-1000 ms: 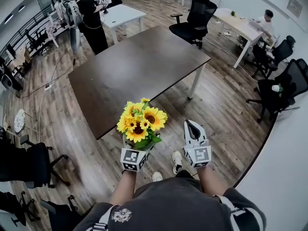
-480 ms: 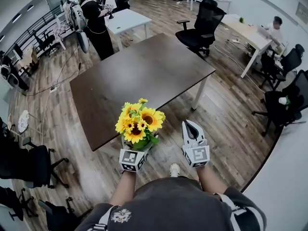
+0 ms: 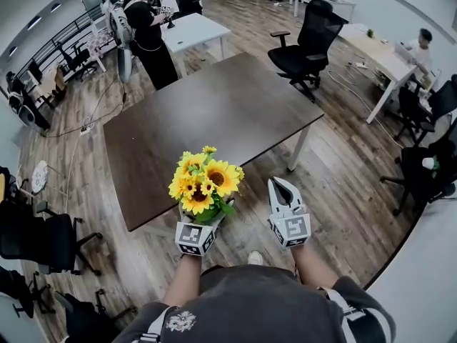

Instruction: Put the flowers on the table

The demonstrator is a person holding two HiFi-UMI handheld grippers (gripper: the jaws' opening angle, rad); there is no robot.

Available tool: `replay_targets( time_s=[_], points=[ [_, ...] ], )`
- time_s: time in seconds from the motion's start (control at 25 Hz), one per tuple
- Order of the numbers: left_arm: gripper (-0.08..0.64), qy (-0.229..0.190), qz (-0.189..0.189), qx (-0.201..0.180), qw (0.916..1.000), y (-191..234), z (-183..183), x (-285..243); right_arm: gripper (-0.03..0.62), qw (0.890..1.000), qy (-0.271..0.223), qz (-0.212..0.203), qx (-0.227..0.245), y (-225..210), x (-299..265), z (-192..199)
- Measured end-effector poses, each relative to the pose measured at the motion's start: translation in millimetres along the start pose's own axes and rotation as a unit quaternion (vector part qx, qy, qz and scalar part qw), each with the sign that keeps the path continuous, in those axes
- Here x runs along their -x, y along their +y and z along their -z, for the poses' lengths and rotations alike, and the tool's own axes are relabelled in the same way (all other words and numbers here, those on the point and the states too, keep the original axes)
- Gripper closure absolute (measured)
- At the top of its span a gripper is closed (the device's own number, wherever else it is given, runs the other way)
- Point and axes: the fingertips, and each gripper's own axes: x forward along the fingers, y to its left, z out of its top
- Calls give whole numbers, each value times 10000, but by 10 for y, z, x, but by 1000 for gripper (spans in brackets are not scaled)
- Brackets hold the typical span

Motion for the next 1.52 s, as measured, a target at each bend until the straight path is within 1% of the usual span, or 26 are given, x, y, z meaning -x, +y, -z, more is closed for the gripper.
replay_targets(
  time_s=[0.12, 0.28, 0.52, 0.72, 0.92, 1.0, 1.16, 1.52],
  points=[
    [25, 0, -113, 26, 9999, -28, 31, -125, 569, 9999, -53, -88, -22, -101, -85, -3],
    [25, 37, -157, 33, 9999, -20, 4, -264, 569, 9997, -161, -165, -71, -158, -219, -89],
    [25, 22, -234, -113, 9997, 122, -1, -476, 569, 9993, -114, -330, -103, -176, -470, -10],
    [25, -7, -266, -159, 9995, 453, 21, -653, 569, 9990, -69, -451, -33, -94, -840, 44],
    [25, 39, -312, -124, 9994, 837, 59, -849, 569, 9985, -52, -545, 43, -57, -1307, 49],
    [25, 71, -312, -121, 9994, 1059, 68, -906, 569, 9984, -31, -565, 73, 3, -1548, 28],
    [25, 117, -329, -91, 9993, 1634, -2, -1020, 569, 9980, 53, -611, 136, 185, -2121, -76],
    [25, 204, -386, -109, 9990, 2002, 278, -1135, 569, 9976, 34, -639, 274, 302, -2463, 65]
  ],
)
